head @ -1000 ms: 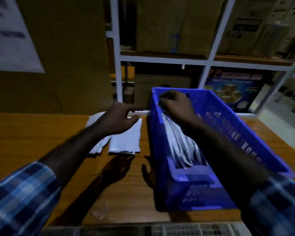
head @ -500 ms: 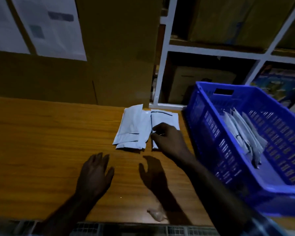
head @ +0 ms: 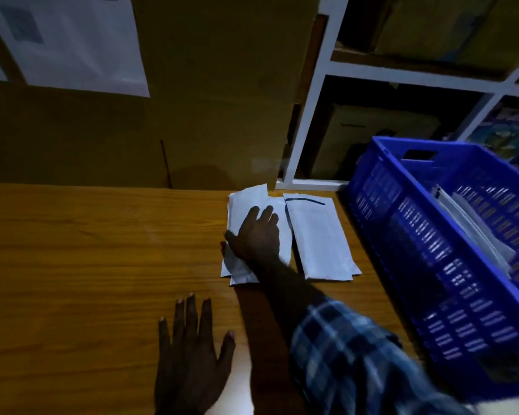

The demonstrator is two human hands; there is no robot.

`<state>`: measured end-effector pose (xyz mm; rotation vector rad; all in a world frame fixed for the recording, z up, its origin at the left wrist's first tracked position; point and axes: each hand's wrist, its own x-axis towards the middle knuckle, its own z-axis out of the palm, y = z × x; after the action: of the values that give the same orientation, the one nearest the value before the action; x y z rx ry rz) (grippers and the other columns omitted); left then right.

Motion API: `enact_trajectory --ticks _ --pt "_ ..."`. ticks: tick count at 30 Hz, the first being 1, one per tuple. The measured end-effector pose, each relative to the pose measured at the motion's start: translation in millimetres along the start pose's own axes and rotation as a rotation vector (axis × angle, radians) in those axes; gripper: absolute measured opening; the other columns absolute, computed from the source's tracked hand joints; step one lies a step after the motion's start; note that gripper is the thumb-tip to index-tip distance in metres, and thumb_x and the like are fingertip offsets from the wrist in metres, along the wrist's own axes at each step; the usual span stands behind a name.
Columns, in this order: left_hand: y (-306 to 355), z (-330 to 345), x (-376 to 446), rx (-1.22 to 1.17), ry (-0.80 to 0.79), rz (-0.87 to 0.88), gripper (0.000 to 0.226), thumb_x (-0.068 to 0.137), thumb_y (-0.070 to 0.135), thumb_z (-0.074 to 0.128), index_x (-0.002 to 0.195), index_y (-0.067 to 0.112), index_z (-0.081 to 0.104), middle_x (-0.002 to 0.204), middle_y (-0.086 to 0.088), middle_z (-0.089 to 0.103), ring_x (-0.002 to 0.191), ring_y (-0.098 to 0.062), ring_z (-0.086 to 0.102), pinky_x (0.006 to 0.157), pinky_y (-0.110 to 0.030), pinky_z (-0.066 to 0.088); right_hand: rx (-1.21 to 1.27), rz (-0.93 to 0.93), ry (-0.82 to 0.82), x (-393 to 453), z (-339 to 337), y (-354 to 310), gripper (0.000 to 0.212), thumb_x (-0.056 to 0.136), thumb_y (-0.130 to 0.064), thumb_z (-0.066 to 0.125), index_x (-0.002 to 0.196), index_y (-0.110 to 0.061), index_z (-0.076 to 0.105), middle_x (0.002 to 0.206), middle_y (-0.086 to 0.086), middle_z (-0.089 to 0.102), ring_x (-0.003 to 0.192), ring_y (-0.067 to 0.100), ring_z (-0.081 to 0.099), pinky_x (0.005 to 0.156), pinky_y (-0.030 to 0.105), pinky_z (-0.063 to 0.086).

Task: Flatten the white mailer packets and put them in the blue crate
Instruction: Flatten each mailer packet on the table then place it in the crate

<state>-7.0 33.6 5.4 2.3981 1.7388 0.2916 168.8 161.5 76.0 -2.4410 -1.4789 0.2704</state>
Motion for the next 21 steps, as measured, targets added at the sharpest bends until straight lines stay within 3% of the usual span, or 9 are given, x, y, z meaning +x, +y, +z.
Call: enact_trajectory --ticks 3,5,7,12,15,18,21 --pt "0 0 2 -0.018 0.012 0.015 0.086 0.093 0.066 0.009 0.135 0.008 0.055 0.143 -0.022 0.048 0.133 -0.041 0.044 0.110 -0.054 0.020 -0.095 0.008 -0.015 0 23 -1 0.091 0.092 -0.048 0.061 0.153 0.001 0.014 0.158 0.032 0.012 0.147 0.044 0.015 0.119 0.046 0.019" --pt "-1 1 2 -0.032 -0.011 0.010 0.085 0.093 0.067 0.010 0.136 0.008 0.055 0.145 -0.021 0.046 0.135 -0.039 0.041 0.113 -0.053 0.015 -0.147 -0.050 0.134 -3 33 0 0.072 0.092 -0.031 0.064 0.147 0.001 0.031 0.150 0.030 0.035 0.138 0.040 0.036 0.112 0.040 0.034" --pt "-2 1 4 -0.054 -0.038 0.003 0.085 0.093 0.067 0.011 0.136 0.009 0.055 0.145 -0.020 0.046 0.137 -0.036 0.036 0.115 -0.049 0.009 -0.095 -0.098 0.209 -3 31 0 0.053 0.088 -0.016 0.064 0.136 -0.002 0.046 0.132 0.022 0.054 0.120 0.034 0.051 0.096 0.036 0.045" --pt "0 -7 4 -0.125 -0.087 -0.011 0.085 0.093 0.068 0.011 0.135 0.009 0.055 0.141 -0.018 0.051 0.135 -0.032 0.037 0.115 -0.042 0.007 0.321 -0.084 0.153 -3 -30 1 0.035 0.092 -0.016 0.062 0.126 -0.006 0.057 0.119 0.015 0.065 0.111 0.030 0.060 0.081 0.028 0.043" --pt "0 -10 3 -0.338 0.006 -0.069 0.086 0.094 0.067 0.007 0.142 0.008 0.047 0.141 -0.016 0.052 0.133 -0.033 0.046 0.114 -0.043 0.017 0.480 -0.239 0.072 -22 -75 12 0.036 0.091 -0.018 0.065 0.125 -0.012 0.062 0.117 0.009 0.070 0.108 0.026 0.063 0.076 0.025 0.041" --pt "3 -22 0 -0.695 0.167 -0.217 0.081 0.086 0.073 0.012 0.152 0.027 0.024 0.156 -0.004 0.032 0.144 -0.029 0.030 0.117 -0.043 0.020 0.441 -0.453 -0.077 -58 -106 41 0.037 0.086 -0.010 0.068 0.122 -0.013 0.065 0.118 0.005 0.070 0.108 0.020 0.063 0.082 0.027 0.046" --pt "0 -25 -7 -0.877 0.296 -0.195 0.068 0.086 0.075 0.024 0.148 0.046 0.023 0.155 0.003 0.035 0.140 -0.030 0.038 0.110 -0.052 0.035 0.373 -0.533 -0.194 -97 -113 82 0.039 0.082 0.001 0.064 0.118 -0.015 0.068 0.115 0.002 0.072 0.105 0.012 0.064 0.086 0.026 0.050"
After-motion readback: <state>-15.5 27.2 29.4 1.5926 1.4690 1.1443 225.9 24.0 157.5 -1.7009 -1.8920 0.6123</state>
